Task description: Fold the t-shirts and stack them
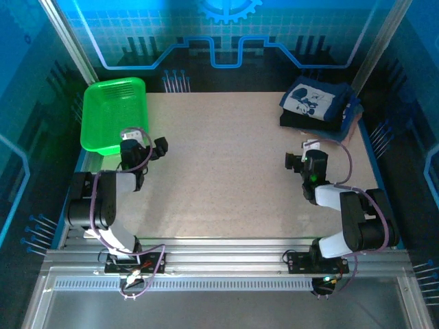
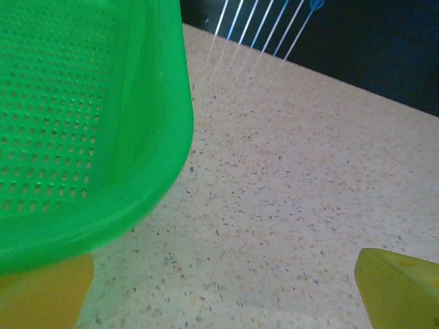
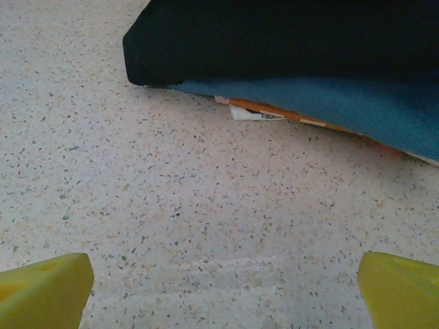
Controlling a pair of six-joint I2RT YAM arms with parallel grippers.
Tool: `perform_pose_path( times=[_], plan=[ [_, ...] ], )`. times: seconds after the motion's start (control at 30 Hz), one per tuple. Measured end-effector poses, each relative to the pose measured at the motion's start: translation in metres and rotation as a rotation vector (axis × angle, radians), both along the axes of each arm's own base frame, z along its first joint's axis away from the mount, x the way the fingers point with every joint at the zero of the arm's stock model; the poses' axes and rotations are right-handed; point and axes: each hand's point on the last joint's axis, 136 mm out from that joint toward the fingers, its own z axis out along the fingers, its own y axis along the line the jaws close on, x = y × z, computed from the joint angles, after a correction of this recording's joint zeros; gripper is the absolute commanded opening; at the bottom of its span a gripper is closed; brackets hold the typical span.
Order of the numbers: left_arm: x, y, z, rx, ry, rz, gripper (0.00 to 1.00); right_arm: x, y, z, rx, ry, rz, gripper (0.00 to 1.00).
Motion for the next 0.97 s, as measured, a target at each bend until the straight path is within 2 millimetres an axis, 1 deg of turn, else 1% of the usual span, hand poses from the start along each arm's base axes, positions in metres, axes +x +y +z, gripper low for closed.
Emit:
perform_pose_path(
  times=[0.07,0.1,0.2,0.23,0.27,0.33,0.4,0.47,0.5,0.57,0.63,0.77,0.97],
  plan=[
    [-0.017,-0.001,0.017,0.008,-0.035,0.001,0.99,0.000,0.000,0.001,0.000,-0.003,0.000,1.00],
    [-0.023,-0.002,0.030,0.016,-0.055,-0.002,0.99,0.000,0.000,0.001,0.000,-0.003,0.000,1.00],
    [-0.032,-0.003,0.069,0.067,-0.155,-0.014,0.99,0.000,0.000,0.001,-0.003,-0.003,0.002,1.00],
    [-0.036,-0.003,0.073,0.079,-0.173,-0.016,0.99,0.000,0.000,0.001,-0.003,-0.003,0.002,1.00],
    [-0.039,-0.003,0.070,0.094,-0.179,-0.019,0.99,0.000,0.000,0.001,-0.003,-0.003,0.001,1.00],
    [-0.045,-0.002,0.048,0.108,-0.139,-0.021,0.99,0.001,0.000,0.001,-0.003,-0.003,0.001,1.00],
    [-0.048,-0.001,0.010,0.109,-0.044,-0.022,0.99,0.003,0.000,0.002,-0.003,-0.004,0.001,1.00],
    [-0.047,-0.003,-0.018,0.119,0.031,-0.039,0.99,0.007,0.000,0.005,-0.005,-0.005,-0.002,1.00],
    [-0.046,-0.006,-0.028,0.132,0.052,-0.053,0.99,0.008,0.000,0.007,-0.005,-0.009,-0.003,1.00],
    [-0.046,-0.016,-0.040,0.151,0.077,-0.083,0.99,0.010,-0.001,0.009,-0.006,-0.015,-0.005,1.00],
    [-0.045,-0.019,-0.041,0.157,0.070,-0.094,0.99,0.010,0.000,0.009,-0.006,-0.014,-0.005,1.00],
    [-0.041,-0.017,-0.030,0.168,0.025,-0.079,0.99,0.009,-0.001,0.007,-0.010,-0.007,-0.004,1.00],
    [-0.039,-0.015,-0.026,0.173,0.005,-0.072,0.99,0.009,0.000,0.007,-0.010,-0.005,-0.003,1.00]
  ],
)
